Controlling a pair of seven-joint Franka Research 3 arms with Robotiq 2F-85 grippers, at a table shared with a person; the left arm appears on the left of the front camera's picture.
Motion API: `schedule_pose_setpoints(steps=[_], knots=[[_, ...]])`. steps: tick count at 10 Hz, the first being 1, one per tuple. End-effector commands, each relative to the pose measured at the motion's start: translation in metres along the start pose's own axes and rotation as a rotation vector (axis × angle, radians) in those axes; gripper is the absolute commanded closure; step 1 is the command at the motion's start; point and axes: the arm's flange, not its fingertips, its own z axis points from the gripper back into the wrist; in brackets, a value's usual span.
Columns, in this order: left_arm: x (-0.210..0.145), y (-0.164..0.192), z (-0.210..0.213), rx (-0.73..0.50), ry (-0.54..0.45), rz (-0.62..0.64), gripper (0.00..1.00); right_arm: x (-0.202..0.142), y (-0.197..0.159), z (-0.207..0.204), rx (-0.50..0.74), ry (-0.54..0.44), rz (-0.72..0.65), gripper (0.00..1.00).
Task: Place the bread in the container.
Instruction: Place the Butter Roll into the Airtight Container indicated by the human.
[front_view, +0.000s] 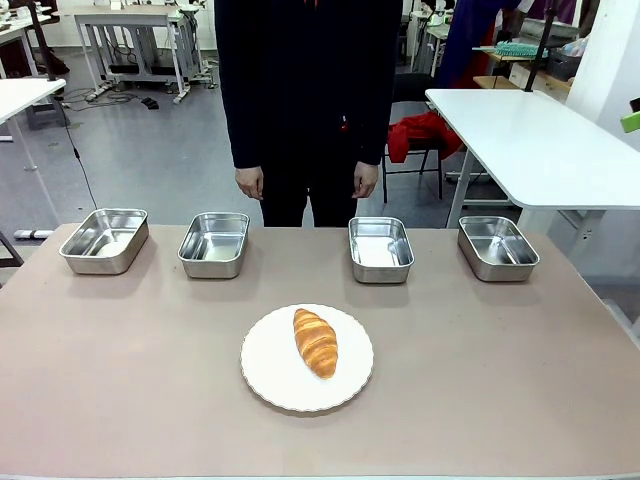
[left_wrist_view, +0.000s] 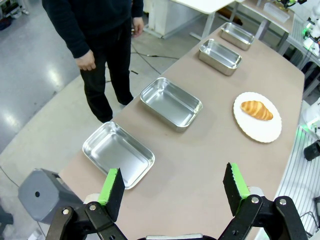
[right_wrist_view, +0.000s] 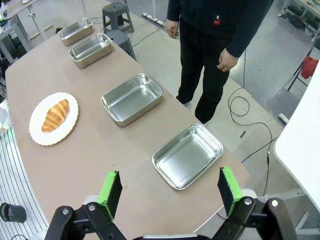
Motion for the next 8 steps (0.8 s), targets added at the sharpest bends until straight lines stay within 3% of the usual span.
schedule_pose_setpoints(steps=[1, 8], knots=[[-0.0003, -0.0018, 0.0009, -0.007, -0.005, -0.015, 0.00, 0.0009, -0.0005, -0.0006, 0.001, -0.011, 0.003, 0.00], [-0.0003, -0.0018, 0.0009, -0.007, -0.005, -0.015, 0.00, 0.0009, -0.0005, -0.0006, 0.001, -0.011, 0.003, 0.00]])
